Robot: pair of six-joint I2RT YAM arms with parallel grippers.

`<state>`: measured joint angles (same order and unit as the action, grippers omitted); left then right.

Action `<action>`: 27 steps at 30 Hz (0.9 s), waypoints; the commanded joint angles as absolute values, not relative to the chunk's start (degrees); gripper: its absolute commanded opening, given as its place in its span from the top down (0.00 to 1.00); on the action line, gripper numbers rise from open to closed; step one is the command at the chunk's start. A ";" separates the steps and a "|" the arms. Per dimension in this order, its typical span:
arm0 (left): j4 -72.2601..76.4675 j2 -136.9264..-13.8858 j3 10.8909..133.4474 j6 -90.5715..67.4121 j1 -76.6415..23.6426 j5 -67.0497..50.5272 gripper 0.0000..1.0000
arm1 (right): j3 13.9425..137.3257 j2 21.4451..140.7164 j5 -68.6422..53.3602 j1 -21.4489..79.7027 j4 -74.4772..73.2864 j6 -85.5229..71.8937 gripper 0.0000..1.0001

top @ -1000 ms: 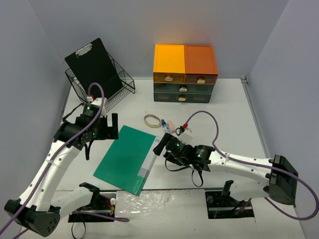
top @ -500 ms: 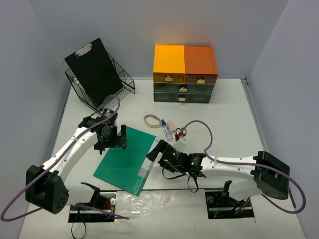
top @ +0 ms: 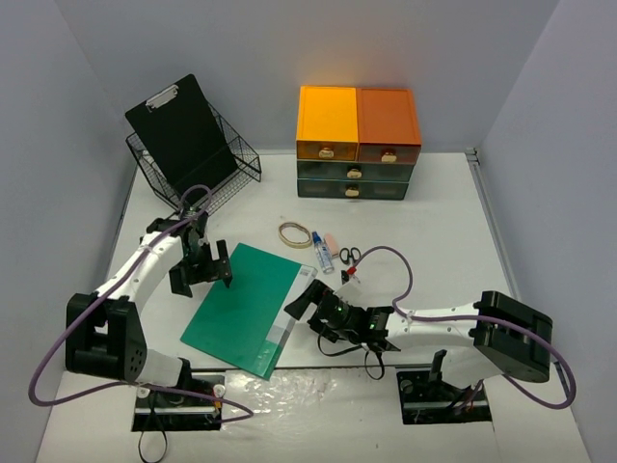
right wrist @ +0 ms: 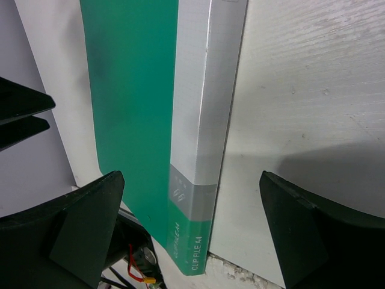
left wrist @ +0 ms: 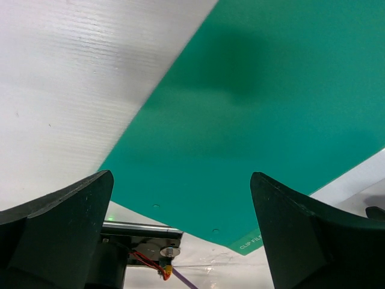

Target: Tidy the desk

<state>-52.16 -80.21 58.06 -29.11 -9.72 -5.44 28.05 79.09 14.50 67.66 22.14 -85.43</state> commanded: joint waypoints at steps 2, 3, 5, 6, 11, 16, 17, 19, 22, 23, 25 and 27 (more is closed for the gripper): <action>-50.48 -82.67 61.44 -27.68 -3.58 -11.00 0.03 | 29.27 78.75 15.91 68.03 24.97 -85.78 0.07; -49.60 -83.22 61.36 -27.72 -3.12 -11.36 0.03 | 29.27 78.53 15.83 68.06 24.74 -85.74 0.07; -47.60 -84.36 61.13 -27.96 -2.15 -12.69 0.03 | 29.29 77.98 15.76 68.09 24.14 -85.61 0.07; -46.38 -84.99 60.93 -28.24 -1.56 -14.02 0.03 | 29.33 77.63 15.80 68.05 23.71 -85.50 0.07; -42.01 -87.81 60.79 -28.77 -0.88 -17.63 0.03 | 29.27 76.03 16.00 67.94 23.01 -84.36 0.07; -40.82 -91.40 60.73 -28.25 -0.31 -16.43 0.03 | 29.25 76.38 16.00 67.87 23.45 -83.78 0.06; -40.67 -91.95 60.53 -28.21 -0.26 -16.04 0.03 | 29.32 76.58 15.97 67.85 23.64 -83.59 0.06; -40.43 -92.76 60.16 -28.13 -0.26 -14.99 0.03 | 29.49 77.03 15.82 67.85 23.99 -83.32 0.06; -40.86 -93.72 60.03 -28.00 -0.30 -13.63 0.03 | 29.20 77.59 15.69 67.89 25.30 -83.40 0.06; -40.98 -93.98 60.03 -27.93 -0.33 -13.49 0.03 | 28.73 77.83 15.60 67.92 26.11 -83.56 0.06; -41.14 -94.67 60.03 -27.86 -0.26 -13.45 0.03 | 27.86 78.33 15.38 67.94 27.45 -84.03 0.06; -41.40 -95.53 60.03 -27.95 -0.26 -13.54 0.03 | 27.34 79.54 15.21 67.85 29.52 -84.37 0.06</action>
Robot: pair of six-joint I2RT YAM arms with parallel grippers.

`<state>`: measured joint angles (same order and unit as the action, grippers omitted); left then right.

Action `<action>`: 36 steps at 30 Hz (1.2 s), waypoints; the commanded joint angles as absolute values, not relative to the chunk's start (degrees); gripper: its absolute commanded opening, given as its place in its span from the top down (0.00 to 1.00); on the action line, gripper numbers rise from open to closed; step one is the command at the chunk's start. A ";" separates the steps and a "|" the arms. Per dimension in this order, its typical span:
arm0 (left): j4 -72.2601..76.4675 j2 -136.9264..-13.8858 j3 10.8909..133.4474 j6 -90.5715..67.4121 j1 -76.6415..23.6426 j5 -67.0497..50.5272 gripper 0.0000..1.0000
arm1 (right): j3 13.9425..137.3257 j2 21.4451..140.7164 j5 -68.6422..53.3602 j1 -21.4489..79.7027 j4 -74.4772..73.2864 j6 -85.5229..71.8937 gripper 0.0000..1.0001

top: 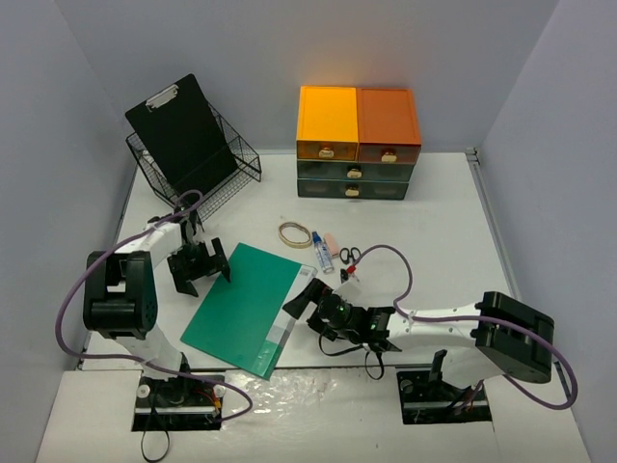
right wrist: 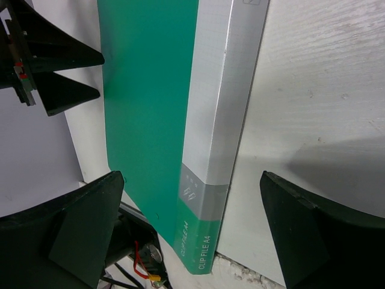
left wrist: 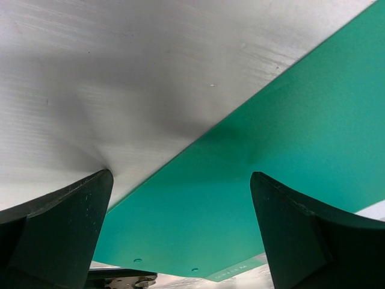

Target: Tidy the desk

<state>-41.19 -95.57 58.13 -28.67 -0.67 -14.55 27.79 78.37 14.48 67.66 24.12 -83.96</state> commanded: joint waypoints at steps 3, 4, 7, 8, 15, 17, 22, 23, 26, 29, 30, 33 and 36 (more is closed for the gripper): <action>-41.55 -96.47 59.94 -27.86 -0.26 -13.47 0.03 | 26.27 82.49 14.80 67.94 33.56 -85.30 0.06; -41.51 -96.61 59.94 -27.86 -0.26 -13.51 0.03 | 26.22 83.34 14.66 67.94 34.27 -85.45 0.06; -41.12 -97.26 60.03 -27.95 -0.26 -14.48 0.03 | 25.98 86.77 14.06 67.94 37.62 -86.13 0.06; -41.03 -97.48 60.01 -27.95 -0.26 -14.81 0.03 | 25.71 87.84 13.83 67.96 39.09 -86.35 0.06; -40.61 -97.77 59.11 -27.90 -0.26 -16.15 0.03 | 25.12 99.34 11.95 68.03 54.32 -87.80 0.05; -40.61 -98.21 59.06 -27.96 -0.26 -16.91 0.03 | 26.45 102.59 11.16 68.23 56.21 -87.83 0.05; -40.93 -100.53 59.81 -27.86 -1.48 -17.68 0.03 | 29.56 111.08 8.83 68.94 63.52 -89.03 0.05; -40.74 -100.71 59.77 -27.88 -1.70 -18.08 0.03 | 30.13 111.95 8.53 69.01 64.00 -89.03 0.05; -40.35 -101.15 59.84 -27.86 -2.59 -19.39 0.03 | 30.83 112.64 8.53 69.17 64.07 -89.04 0.05; -40.19 -101.51 60.08 -27.69 -3.70 -20.07 0.03 | 31.65 113.16 8.61 69.22 64.04 -88.56 0.04; -40.02 -101.89 60.02 -27.69 -3.95 -20.52 0.03 | 31.91 113.42 8.58 69.16 64.02 -88.48 0.04; -39.22 -103.29 59.61 -27.92 -5.22 -22.27 0.03 | 33.16 113.72 8.12 69.04 64.57 -87.82 0.04; -38.75 -103.94 59.15 -28.02 -6.34 -22.53 0.03 | 33.85 113.14 8.32 68.98 64.88 -86.87 0.04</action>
<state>-39.89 -100.03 61.98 -23.22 -1.24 -6.06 30.90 109.86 11.11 67.99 73.36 -89.78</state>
